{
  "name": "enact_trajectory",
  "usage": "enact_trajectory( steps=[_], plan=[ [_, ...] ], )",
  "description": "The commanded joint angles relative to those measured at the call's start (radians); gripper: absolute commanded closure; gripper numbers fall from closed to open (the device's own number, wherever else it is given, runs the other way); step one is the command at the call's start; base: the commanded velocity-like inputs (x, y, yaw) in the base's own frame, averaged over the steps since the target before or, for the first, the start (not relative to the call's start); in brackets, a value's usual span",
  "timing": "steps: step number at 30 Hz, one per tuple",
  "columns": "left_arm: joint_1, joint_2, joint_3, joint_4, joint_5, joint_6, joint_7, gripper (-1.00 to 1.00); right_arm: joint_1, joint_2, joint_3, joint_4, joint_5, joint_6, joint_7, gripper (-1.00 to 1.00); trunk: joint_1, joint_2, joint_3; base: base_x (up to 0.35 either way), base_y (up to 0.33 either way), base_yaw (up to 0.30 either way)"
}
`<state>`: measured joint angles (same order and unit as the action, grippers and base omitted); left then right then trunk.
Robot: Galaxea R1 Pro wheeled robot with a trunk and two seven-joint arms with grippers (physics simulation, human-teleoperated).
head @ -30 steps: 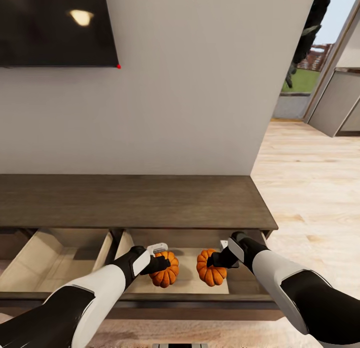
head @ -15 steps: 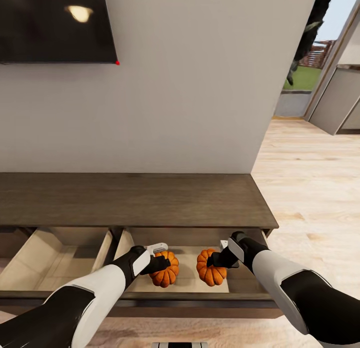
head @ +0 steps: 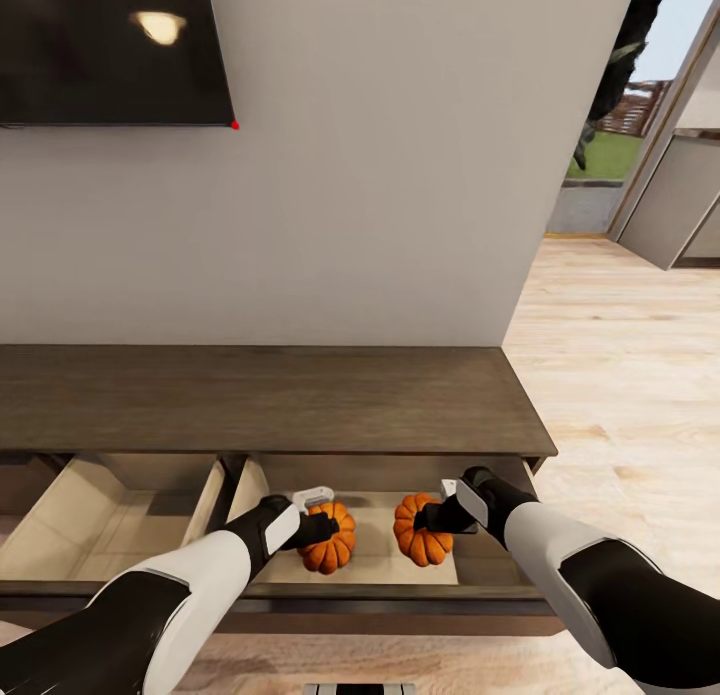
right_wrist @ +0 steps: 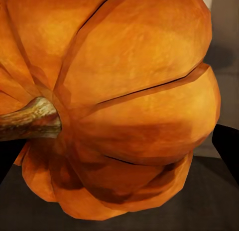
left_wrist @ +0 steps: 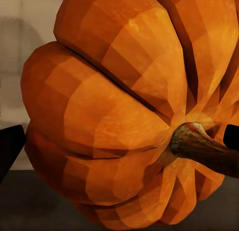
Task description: Place each of the two pumpkins and all three candles from the living room inside a cabinet in the living room (use any cabinet), then make sure every cabinet is closed, and position the cauldron so it is next to a table in the living room.
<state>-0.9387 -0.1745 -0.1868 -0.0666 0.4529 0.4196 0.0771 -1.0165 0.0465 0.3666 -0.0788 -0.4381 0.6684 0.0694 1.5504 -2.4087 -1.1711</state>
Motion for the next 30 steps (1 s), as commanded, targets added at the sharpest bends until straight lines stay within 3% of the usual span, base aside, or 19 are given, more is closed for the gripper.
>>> enact_trajectory(
  steps=[1, 30],
  plan=[
    [0.0, 0.0, -0.006, 0.0, 0.011, 0.004, 0.004, 1.0, -0.001, 0.0, 0.008, 0.0, -0.004, 0.003, 0.004, 1.0, 0.0, 0.0, -0.001, 0.0, 0.0, 0.0],
    [0.0, 0.0, -0.006, 0.004, 0.011, -0.004, 0.004, 1.0, -0.001, 0.004, 0.008, 0.001, -0.004, 0.002, 0.004, 1.0, 0.004, -0.007, -0.004, 0.027, 0.0, 0.0]
  ],
)
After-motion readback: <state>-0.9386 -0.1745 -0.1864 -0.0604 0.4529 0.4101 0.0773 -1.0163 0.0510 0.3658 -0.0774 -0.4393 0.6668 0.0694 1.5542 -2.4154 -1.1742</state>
